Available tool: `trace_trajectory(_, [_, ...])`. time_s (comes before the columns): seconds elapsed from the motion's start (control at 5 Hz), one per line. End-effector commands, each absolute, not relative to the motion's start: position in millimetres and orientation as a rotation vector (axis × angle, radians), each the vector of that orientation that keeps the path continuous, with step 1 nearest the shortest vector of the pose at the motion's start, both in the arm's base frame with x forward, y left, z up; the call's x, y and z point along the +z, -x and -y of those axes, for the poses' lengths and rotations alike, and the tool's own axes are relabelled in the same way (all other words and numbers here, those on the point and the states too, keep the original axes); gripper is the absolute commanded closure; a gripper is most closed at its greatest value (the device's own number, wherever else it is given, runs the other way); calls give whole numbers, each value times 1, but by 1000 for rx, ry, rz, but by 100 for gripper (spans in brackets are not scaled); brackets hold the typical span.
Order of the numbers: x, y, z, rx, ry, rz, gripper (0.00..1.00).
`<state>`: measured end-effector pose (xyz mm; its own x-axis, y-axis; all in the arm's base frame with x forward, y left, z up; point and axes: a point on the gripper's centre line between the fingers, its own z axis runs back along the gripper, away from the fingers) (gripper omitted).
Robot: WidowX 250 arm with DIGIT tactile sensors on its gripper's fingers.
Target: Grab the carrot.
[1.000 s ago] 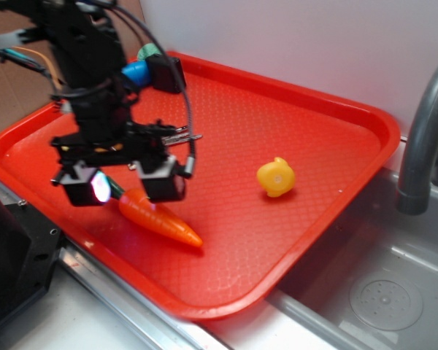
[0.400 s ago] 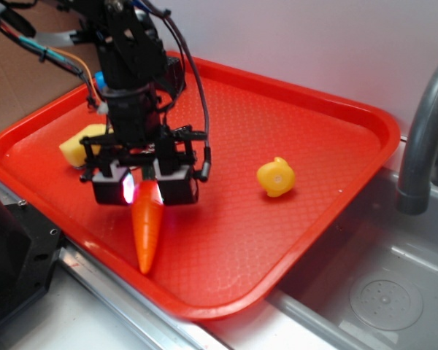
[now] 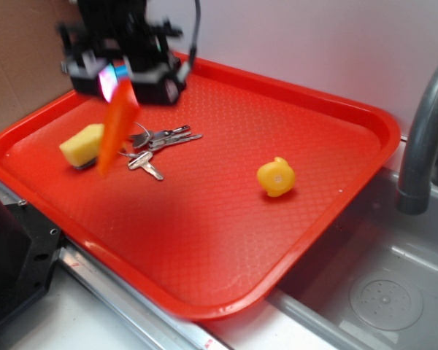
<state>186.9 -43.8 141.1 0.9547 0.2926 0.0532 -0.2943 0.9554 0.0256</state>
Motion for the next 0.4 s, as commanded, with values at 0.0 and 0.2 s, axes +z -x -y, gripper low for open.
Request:
trace_trajectory(0.0, [245,-218,38,277,-387,19,100])
trace_trajectory(0.2, [257,-222,41,251,-409,9,100])
